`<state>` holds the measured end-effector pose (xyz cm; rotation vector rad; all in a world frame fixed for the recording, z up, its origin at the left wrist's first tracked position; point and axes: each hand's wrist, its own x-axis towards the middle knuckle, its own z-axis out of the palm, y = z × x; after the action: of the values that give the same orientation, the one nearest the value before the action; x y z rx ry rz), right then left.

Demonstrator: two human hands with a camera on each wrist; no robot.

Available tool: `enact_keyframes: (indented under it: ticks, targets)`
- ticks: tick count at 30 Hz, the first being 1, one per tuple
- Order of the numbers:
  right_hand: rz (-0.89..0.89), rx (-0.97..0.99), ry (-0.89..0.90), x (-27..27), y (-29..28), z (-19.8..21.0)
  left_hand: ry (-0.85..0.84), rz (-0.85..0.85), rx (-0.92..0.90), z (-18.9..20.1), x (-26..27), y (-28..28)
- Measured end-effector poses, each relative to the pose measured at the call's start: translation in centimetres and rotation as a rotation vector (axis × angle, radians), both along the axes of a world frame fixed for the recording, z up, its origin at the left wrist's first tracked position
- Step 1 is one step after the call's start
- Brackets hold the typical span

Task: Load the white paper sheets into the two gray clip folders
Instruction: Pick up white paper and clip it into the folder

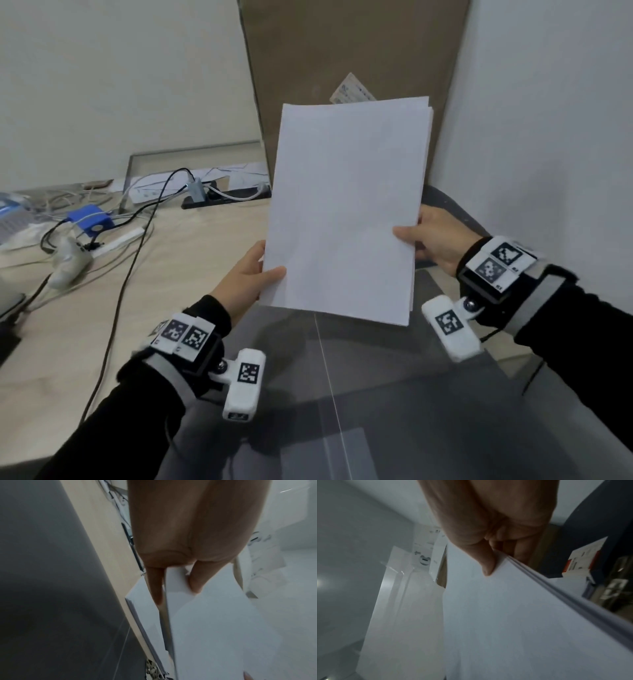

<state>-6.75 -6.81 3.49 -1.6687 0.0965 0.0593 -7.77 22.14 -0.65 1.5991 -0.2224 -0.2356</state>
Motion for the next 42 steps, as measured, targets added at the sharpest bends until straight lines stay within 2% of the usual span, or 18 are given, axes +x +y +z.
enact_keyframes:
  ticks: [2,9,11,14,19,23,29,33,37,42]
  targets:
    - [-0.055,0.002,-0.058,-1.0,-0.1,-0.6,-0.026,0.035,0.037,0.6,-0.4,-0.2]
    - [-0.096,-0.079,-0.279,-3.8,0.6,0.2,-0.181,0.274,-0.137,4.8,-0.7,-2.9]
    - [-0.114,-0.068,-0.31,-4.3,1.2,0.4,-0.217,0.338,-0.149,4.8,-1.0,-3.6]
    - [-0.155,-0.028,-0.286,-4.9,2.0,-1.3,-0.184,0.396,-0.115,2.9,-1.6,-4.1]
    - [-0.184,0.143,-0.2,-5.5,2.4,-3.8,-0.138,0.372,-0.101,0.8,-2.8,-4.1]
    - [-0.212,0.308,-0.221,-5.3,2.1,-3.3,-0.17,0.358,-0.131,2.0,-2.9,-4.1]
    - [-0.241,0.381,-0.244,-4.6,2.0,-1.8,-0.237,0.351,-0.168,4.2,-2.0,-4.6]
    - [-0.238,0.346,-0.215,-4.6,2.3,-2.6,-0.168,0.334,-0.165,2.8,-2.2,-5.0]
    - [-0.206,0.302,-0.186,-5.1,2.6,-3.6,-0.006,0.293,-0.206,0.9,-2.6,-4.7]
    - [-0.186,0.273,-0.178,-5.1,2.7,-3.5,0.045,0.27,-0.174,1.1,-2.3,-4.3]
